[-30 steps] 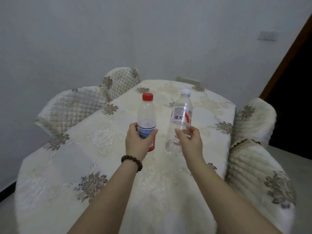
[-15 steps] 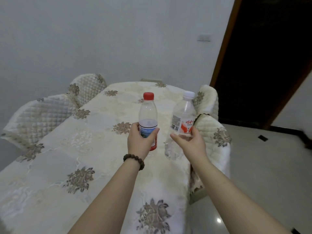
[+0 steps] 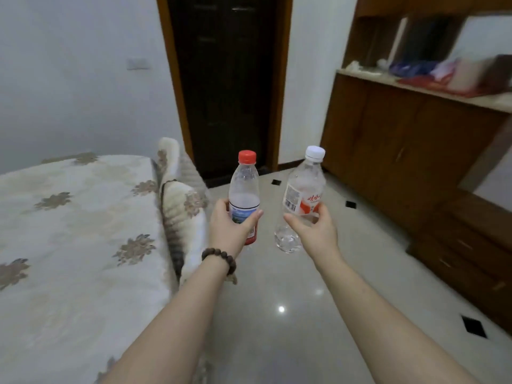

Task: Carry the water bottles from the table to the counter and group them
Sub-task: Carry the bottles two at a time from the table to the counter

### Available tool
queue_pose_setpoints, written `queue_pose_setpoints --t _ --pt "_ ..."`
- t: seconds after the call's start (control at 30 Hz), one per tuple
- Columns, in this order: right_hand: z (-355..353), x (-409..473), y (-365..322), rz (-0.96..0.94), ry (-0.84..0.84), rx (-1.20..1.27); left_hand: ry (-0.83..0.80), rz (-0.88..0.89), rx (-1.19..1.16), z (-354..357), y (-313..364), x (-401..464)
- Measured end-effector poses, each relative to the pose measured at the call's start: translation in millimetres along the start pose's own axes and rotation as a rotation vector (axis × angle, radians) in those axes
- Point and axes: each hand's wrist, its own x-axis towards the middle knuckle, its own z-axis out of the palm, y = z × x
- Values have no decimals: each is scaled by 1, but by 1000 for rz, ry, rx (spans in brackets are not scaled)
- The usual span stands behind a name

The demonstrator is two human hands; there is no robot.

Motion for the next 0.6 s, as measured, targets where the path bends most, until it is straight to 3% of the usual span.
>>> queue_pose_setpoints --t 0.27,0.6 --pt "-230 -53 51 132 369 -48 -415 -13 -48 197 56 -115" --pt "-477 -204 108 285 843 -45 -905 93 -61 383 115 -339"
